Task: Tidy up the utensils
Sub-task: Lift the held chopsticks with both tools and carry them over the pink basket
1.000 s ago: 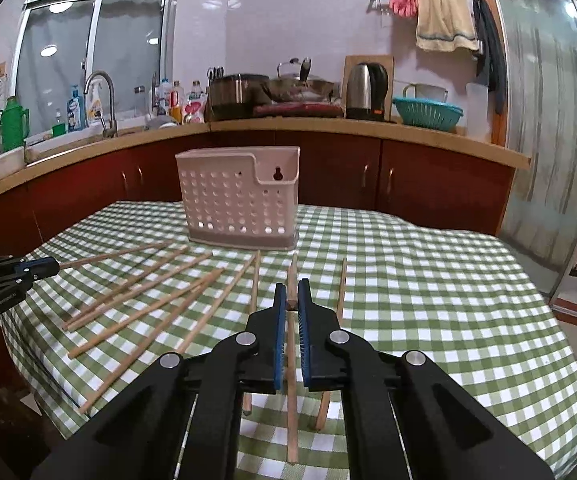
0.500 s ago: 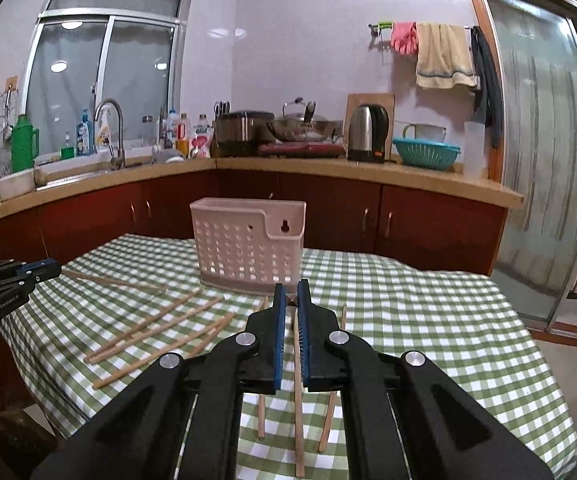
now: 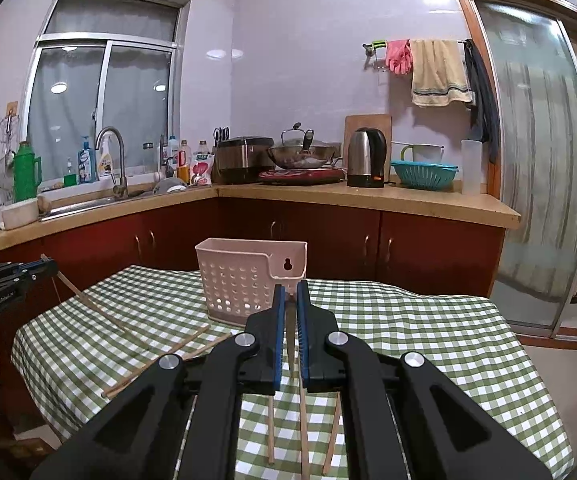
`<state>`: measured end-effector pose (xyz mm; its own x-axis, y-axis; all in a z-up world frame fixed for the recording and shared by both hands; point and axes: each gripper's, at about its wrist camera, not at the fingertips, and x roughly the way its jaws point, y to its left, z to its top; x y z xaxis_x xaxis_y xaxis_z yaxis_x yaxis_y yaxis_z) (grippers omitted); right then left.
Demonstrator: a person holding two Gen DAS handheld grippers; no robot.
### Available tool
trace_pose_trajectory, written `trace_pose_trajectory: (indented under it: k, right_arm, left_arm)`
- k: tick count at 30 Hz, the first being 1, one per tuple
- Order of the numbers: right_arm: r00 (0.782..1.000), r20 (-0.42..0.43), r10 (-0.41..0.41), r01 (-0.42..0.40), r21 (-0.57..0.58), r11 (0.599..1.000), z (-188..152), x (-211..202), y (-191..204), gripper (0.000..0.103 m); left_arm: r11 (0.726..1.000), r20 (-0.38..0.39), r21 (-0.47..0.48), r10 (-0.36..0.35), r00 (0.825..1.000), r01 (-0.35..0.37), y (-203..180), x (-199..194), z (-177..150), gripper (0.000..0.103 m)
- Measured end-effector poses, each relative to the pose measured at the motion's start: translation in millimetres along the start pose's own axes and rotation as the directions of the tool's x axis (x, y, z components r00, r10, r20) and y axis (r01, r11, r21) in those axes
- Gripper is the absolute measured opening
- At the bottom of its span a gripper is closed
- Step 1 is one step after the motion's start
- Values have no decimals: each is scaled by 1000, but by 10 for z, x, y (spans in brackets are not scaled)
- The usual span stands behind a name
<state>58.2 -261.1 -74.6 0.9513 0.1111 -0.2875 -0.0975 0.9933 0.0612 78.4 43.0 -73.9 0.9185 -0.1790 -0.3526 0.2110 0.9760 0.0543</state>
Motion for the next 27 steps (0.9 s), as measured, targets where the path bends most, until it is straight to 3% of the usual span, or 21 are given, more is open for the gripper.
trace_pose_trajectory:
  k: [17,27]
  right_arm:
    - [999,-51,10,-7,46,999,205,514,-61,7]
    - [999,-31,11,-9,48,999,372,762,-61,7]
  left_arm:
    - [1000,-5,-28,-6,1000,6,93,449,374,7]
    - [1000,-2,-29,-9,1000,9,101,628,469,7]
